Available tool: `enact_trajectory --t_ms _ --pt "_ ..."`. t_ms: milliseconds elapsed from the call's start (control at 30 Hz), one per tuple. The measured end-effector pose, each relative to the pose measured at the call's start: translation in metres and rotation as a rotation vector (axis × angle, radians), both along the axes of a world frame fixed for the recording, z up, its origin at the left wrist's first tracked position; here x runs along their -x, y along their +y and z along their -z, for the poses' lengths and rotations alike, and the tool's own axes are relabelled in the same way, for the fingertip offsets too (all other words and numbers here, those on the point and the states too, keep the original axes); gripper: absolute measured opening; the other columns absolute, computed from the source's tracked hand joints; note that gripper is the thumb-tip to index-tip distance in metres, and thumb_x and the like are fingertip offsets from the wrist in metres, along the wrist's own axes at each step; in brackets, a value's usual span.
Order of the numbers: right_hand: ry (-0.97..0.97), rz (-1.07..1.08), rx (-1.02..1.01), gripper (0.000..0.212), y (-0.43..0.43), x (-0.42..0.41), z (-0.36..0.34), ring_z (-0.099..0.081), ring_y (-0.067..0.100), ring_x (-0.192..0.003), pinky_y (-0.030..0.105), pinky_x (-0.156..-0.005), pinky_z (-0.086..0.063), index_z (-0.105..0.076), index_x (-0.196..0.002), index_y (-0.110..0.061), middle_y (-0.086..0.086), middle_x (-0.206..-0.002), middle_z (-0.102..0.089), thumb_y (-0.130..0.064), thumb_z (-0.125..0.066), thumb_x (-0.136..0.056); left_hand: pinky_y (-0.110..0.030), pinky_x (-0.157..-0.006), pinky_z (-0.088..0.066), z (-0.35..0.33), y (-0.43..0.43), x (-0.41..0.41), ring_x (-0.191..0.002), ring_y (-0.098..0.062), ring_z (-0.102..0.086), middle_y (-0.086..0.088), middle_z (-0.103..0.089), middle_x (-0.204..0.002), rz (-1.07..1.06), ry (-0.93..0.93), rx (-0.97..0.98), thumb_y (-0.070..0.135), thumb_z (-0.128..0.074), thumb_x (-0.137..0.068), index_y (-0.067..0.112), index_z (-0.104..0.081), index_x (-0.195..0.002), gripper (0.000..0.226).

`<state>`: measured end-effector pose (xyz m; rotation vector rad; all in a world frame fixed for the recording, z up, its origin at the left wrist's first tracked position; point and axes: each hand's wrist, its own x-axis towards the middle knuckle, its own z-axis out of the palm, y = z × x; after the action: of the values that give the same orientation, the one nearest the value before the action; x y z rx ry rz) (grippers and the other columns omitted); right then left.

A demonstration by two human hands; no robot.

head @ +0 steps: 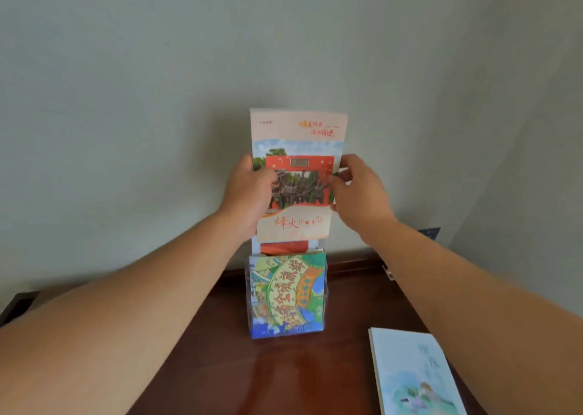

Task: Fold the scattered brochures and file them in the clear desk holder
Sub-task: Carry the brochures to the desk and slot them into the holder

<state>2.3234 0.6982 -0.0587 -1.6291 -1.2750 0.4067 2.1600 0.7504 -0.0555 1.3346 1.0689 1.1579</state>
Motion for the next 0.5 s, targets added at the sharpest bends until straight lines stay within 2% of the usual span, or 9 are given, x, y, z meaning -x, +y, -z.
enact_trajectory --t_ms 67,167,267,400,500 --pt "0.003 -0.030 -0.001 0.012 0.018 -0.001 -0.012 -0.066 0.016 -0.079 0.048 -0.075 -0.059 -0.055 -0.105 -0.024 -0.007 -0.084 -0.061 -0.015 -0.050 -0.098 -0.052 -0.081 -0.055 -0.012 0.015 -0.001 -0.093 -0.030 -0.069 -0.011 -0.069 -0.106 -0.030 -0.010 -0.004 0.011 -0.049 -0.088 0.018 -0.058 -0.105 0.021" --pt "-0.017 -0.067 0.016 0.011 0.042 -0.002 -0.018 -0.066 0.015 -0.079 0.046 -0.075 -0.060 -0.054 -0.105 -0.025 -0.007 -0.086 -0.062 -0.017 -0.050 -0.099 -0.048 -0.072 -0.059 -0.015 0.033 -0.002 -0.083 -0.020 -0.072 -0.003 -0.071 -0.099 -0.068 -0.025 0.012 0.012 -0.048 -0.088 0.024 -0.059 -0.102 0.022" --pt "-0.006 -0.089 0.028 0.010 0.059 -0.005 -0.012 -0.065 0.012 -0.076 0.043 -0.074 -0.061 -0.052 -0.104 -0.027 -0.008 -0.086 -0.062 -0.018 -0.051 -0.099 -0.047 -0.068 -0.060 -0.010 0.045 -0.003 -0.081 -0.022 -0.073 -0.001 -0.072 -0.093 -0.083 -0.035 0.033 0.010 -0.048 -0.087 0.027 -0.060 -0.097 0.023" --pt "0.005 -0.113 0.053 0.008 0.070 -0.010 0.003 -0.065 0.012 -0.075 0.041 -0.073 -0.061 -0.052 -0.103 -0.026 -0.007 -0.086 -0.062 -0.018 -0.051 -0.099 -0.049 -0.070 -0.059 0.006 0.055 -0.006 -0.083 -0.025 -0.072 -0.001 -0.074 -0.090 -0.086 -0.033 0.047 0.008 -0.047 -0.087 0.028 -0.062 -0.094 0.025" --pt "0.004 -0.130 0.077 0.008 0.072 -0.014 0.017 -0.067 0.016 -0.081 0.041 -0.073 -0.060 -0.053 -0.104 -0.025 -0.006 -0.087 -0.063 -0.019 -0.051 -0.099 -0.037 -0.060 -0.056 0.020 0.057 -0.009 -0.073 -0.013 -0.073 0.009 -0.075 -0.080 -0.065 -0.058 0.070 0.009 -0.047 -0.088 0.031 -0.062 -0.093 0.027"
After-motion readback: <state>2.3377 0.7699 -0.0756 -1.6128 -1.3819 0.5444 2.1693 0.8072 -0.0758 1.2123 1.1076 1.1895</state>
